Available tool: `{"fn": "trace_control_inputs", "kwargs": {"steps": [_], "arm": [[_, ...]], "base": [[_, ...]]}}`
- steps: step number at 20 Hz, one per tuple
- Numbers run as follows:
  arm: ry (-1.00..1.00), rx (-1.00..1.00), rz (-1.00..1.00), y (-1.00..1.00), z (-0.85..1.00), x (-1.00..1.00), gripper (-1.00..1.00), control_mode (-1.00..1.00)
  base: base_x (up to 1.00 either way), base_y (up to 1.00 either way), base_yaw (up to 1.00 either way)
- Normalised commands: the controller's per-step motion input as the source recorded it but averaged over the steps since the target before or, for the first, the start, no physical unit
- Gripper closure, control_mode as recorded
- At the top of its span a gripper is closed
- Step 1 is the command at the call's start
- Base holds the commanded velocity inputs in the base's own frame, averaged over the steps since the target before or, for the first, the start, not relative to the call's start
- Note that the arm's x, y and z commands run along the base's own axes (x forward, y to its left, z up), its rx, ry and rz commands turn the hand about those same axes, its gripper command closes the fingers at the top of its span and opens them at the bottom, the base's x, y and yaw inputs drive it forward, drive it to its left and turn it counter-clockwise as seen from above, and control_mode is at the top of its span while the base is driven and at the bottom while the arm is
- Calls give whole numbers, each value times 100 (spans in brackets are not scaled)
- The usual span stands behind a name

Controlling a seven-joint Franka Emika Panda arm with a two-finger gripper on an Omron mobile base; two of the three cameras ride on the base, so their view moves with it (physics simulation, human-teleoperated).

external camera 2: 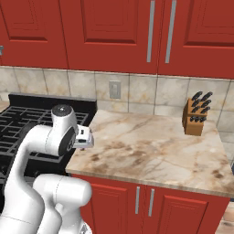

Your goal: Four empty soda cans are scattered around the kitchen. Gather all the cans and cluster them next to the stove for recycling.

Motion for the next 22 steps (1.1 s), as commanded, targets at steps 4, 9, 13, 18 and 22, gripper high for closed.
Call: {"fn": "trace_control_inputs", "kwargs": {"steps": [4, 9, 13, 18, 22], "arm": [[7, -4, 8, -5, -2, -81, -100, -100], [1, -2, 2, 0, -2, -19, -100, 100], [0, 0, 0, 0, 0, 0, -100, 100], [0, 0, 0, 0, 0, 0, -100, 100], [0, 0, 0, 0, 0, 0, -100, 100]], "base": [[0, 0, 0], [-80, 0, 9], [-99, 0, 16], [-82, 8, 21], [-35, 21, 38]]}}
